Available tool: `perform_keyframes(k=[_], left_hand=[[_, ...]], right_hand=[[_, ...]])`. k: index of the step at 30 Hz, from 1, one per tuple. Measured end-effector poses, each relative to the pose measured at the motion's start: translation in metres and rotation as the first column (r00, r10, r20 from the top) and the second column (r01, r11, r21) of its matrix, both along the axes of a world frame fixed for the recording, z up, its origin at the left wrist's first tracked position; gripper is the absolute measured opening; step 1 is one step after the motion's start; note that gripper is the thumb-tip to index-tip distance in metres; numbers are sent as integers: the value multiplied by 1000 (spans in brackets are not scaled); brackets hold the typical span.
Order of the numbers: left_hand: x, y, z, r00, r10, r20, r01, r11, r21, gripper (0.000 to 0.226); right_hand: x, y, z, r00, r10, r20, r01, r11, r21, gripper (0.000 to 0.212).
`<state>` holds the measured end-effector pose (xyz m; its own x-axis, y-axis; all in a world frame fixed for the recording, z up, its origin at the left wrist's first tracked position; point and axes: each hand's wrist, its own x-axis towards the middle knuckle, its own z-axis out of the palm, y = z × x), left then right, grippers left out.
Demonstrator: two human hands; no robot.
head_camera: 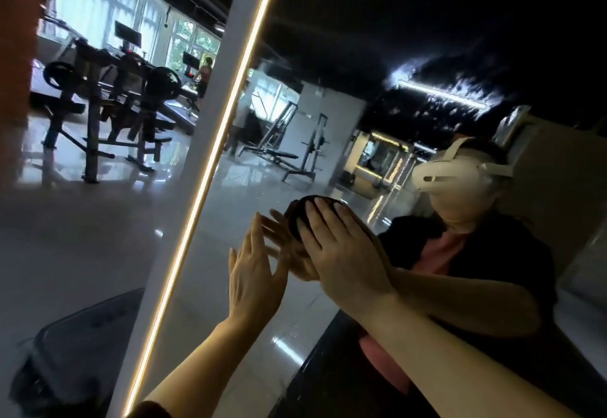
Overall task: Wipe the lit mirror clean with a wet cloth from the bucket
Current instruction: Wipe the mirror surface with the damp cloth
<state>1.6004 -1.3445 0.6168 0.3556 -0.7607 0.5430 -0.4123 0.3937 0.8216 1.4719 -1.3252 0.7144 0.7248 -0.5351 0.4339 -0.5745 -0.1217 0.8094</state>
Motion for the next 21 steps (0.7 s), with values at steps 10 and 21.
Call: perform_keyframes(k=[10,21], left_hand=[[28,-16,-26,1000,10,-17,-7,979,202,77],[61,-22,-42,996,-90,-30,93,987,130,76]], right_hand=[[44,-26,27,981,82,175,-61,991,-122,54],[89,-60,46,955,75,286,-39,991,-128,50]])
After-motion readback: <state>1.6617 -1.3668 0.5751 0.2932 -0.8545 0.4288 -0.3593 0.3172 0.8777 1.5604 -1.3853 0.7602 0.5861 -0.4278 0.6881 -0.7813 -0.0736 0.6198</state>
